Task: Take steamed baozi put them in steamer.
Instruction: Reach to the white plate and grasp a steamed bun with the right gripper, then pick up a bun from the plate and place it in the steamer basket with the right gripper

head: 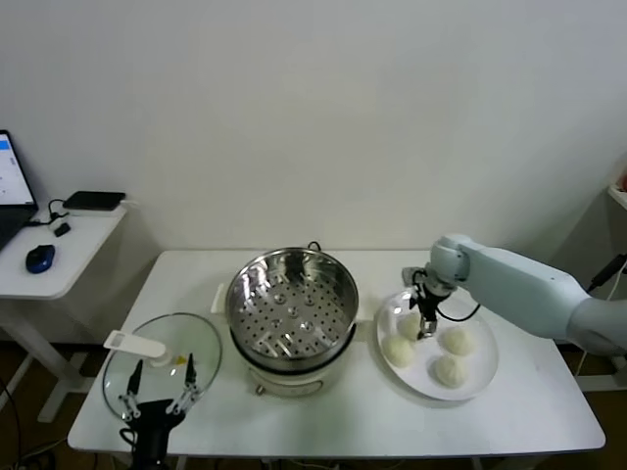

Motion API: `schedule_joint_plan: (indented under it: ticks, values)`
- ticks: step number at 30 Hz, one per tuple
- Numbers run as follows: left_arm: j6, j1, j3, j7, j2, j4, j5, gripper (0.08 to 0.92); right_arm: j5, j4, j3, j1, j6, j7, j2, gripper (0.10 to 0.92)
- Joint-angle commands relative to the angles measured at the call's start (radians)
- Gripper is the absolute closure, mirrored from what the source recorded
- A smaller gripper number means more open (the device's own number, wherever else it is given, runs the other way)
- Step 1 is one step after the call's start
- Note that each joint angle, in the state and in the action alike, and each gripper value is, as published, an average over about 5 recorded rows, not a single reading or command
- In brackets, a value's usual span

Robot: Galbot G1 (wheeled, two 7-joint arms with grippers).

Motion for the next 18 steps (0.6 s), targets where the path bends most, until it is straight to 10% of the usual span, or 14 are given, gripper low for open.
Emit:
schedule_joint_plan:
  ticks: [1,18]
  values:
    - [-0.001,-0.001,-0.001,0.0,-0.049,0.001,-0.001,0.177,-0.007,-0.01,0.002,-0.004,-0.003,0.004,0.009,0.249]
    - [0.002,0.002,-0.003,-0.006,-0.049,-0.001,0.002,0.177,0.029,0.105,-0.077,0.088,-0.008,-0.004,-0.045,0.355]
